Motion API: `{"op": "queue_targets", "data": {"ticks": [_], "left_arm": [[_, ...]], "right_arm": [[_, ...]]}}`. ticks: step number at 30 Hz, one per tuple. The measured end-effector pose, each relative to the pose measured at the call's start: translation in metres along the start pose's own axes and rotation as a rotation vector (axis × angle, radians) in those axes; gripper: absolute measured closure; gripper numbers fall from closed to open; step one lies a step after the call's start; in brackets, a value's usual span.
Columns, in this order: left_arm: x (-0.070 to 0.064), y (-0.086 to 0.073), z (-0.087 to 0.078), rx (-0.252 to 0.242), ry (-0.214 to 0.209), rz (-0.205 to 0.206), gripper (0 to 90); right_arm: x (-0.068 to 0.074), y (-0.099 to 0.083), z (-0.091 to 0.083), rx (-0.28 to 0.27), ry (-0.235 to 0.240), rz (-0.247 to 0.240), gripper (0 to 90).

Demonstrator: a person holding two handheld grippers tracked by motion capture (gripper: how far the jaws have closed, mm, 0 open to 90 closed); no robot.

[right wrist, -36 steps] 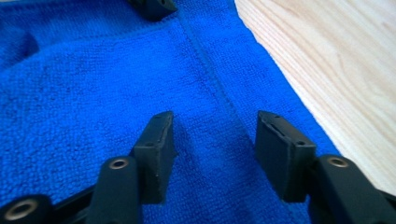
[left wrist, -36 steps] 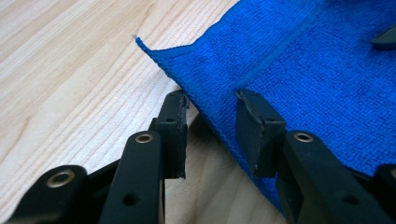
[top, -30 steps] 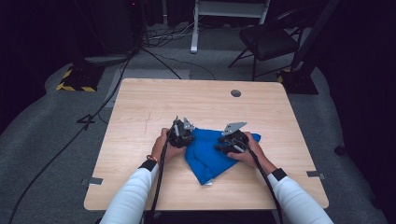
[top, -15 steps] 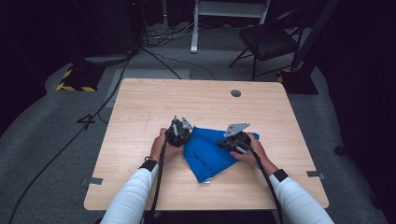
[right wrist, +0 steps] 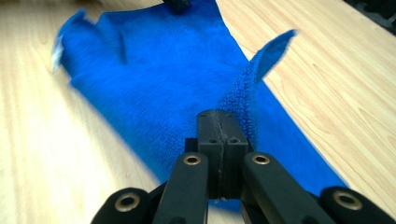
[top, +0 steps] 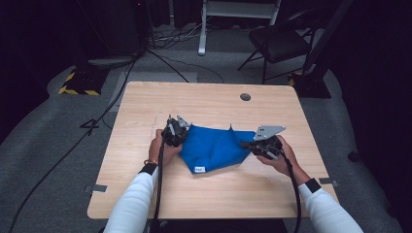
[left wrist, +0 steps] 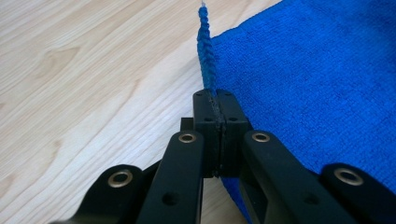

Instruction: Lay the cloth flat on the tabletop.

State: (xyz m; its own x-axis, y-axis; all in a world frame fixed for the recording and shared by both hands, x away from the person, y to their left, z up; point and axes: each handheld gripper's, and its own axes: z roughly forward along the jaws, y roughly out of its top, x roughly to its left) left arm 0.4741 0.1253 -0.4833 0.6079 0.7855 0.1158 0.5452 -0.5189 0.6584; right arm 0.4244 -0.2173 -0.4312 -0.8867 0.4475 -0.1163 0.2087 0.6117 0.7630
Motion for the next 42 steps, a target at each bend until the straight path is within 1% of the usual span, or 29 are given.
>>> {"op": "queue_targets", "data": {"ticks": [1,6,9,11,13,15,16,17,19,20,21,22,23,24,26,27,28,30,32,33,34,35,36,37,38,39,40,41,42], "left_arm": [[0.002,-0.002,-0.001,0.004,0.007,-0.010,88.5],[0.003,-0.006,-0.005,0.013,0.008,-0.006,88.2],[0.000,-0.008,-0.011,0.011,-0.006,0.004,86.5],[-0.002,-0.010,-0.013,0.008,-0.017,0.009,80.9],[-0.006,-0.010,-0.017,0.002,-0.029,0.021,77.8],[-0.011,-0.009,-0.021,0.008,-0.013,0.036,69.7],[-0.013,-0.009,-0.024,0.017,-0.005,0.040,65.2],[-0.015,-0.009,-0.026,0.012,0.013,0.029,59.1],[-0.015,-0.009,-0.029,0.011,0.015,0.020,47.5],[-0.016,-0.010,-0.033,0.003,0.012,0.008,47.5],[-0.020,-0.012,-0.040,-0.007,-0.020,0.025,34.3],[-0.024,-0.013,-0.044,-0.009,-0.038,0.040,30.6],[-0.028,-0.015,-0.049,-0.015,-0.057,0.052,28.4],[-0.028,-0.015,-0.049,-0.015,-0.057,0.052,27.4],[-0.039,-0.018,-0.056,-0.014,-0.095,0.100,26.0],[-0.046,-0.018,-0.058,-0.011,-0.102,0.132,24.1],[-0.052,-0.018,-0.061,-0.015,-0.112,0.149,23.0],[-0.063,-0.017,-0.064,-0.026,-0.185,0.157,23.0],[-0.073,-0.015,-0.064,-0.045,-0.242,0.174,23.0],[-0.078,-0.014,-0.063,-0.054,-0.283,0.179,23.0],[-0.083,-0.014,-0.061,-0.050,-0.322,0.185,23.9],[-0.088,-0.014,-0.059,-0.046,-0.348,0.198,26.9],[-0.098,-0.015,-0.056,-0.027,-0.398,0.242,28.5],[-0.098,-0.015,-0.056,-0.027,-0.398,0.242,29.5],[-0.105,-0.016,-0.055,-0.022,-0.443,0.263,29.6],[-0.105,-0.016,-0.055,-0.022,-0.443,0.263,29.6],[-0.110,-0.017,-0.057,-0.025,-0.475,0.275,29.5],[-0.110,-0.017,-0.057,-0.025,-0.475,0.275,28.9],[-0.113,-0.017,-0.058,-0.029,-0.492,0.275,28.3]], "right_arm": [[0.001,-0.005,-0.008,-0.004,0.003,0.007,90.0],[0.008,-0.017,-0.019,0.007,0.021,-0.006,90.0],[0.019,-0.035,-0.026,0.023,0.037,-0.005,90.0],[0.023,-0.046,-0.031,0.041,0.035,-0.008,90.0],[0.025,-0.058,-0.036,0.051,0.034,0.012,89.5],[0.025,-0.068,-0.042,0.065,0.014,0.021,87.4],[0.024,-0.073,-0.045,0.065,0.008,0.033,85.6],[0.023,-0.078,-0.049,0.066,-0.010,0.043,81.3],[0.020,-0.086,-0.055,0.073,-0.059,0.076,70.7],[0.020,-0.086,-0.055,0.073,-0.059,0.076,70.7],[0.018,-0.093,-0.061,0.083,-0.072,0.103,61.9],[0.017,-0.095,-0.064,0.084,-0.088,0.107,58.1],[0.015,-0.097,-0.067,0.077,-0.092,0.117,56.2],[0.014,-0.097,-0.070,0.063,-0.090,0.128,53.9],[0.013,-0.096,-0.072,0.050,-0.097,0.134,51.3],[0.012,-0.094,-0.073,0.038,-0.107,0.138,49.4],[0.011,-0.091,-0.073,0.028,-0.112,0.139,48.5],[0.009,-0.086,-0.070,0.018,-0.115,0.139,46.3],[0.004,-0.077,-0.055,0.034,-0.128,0.136,41.5],[0.004,-0.077,-0.055,0.034,-0.128,0.136,41.5],[0.002,-0.075,-0.049,0.043,-0.125,0.138,40.0],[-0.003,-0.070,-0.037,0.062,-0.124,0.141,36.3],[-0.005,-0.068,-0.032,0.072,-0.113,0.141,35.4],[-0.005,-0.068,-0.032,0.072,-0.113,0.141,35.4],[-0.010,-0.066,-0.021,0.091,-0.101,0.142,33.6],[-0.010,-0.066,-0.021,0.091,-0.101,0.142,33.6],[-0.013,-0.064,-0.013,0.119,-0.083,0.143,30.7],[-0.013,-0.064,-0.013,0.119,-0.083,0.143,30.7],[-0.015,-0.065,-0.007,0.141,-0.075,0.145,30.6]]}}
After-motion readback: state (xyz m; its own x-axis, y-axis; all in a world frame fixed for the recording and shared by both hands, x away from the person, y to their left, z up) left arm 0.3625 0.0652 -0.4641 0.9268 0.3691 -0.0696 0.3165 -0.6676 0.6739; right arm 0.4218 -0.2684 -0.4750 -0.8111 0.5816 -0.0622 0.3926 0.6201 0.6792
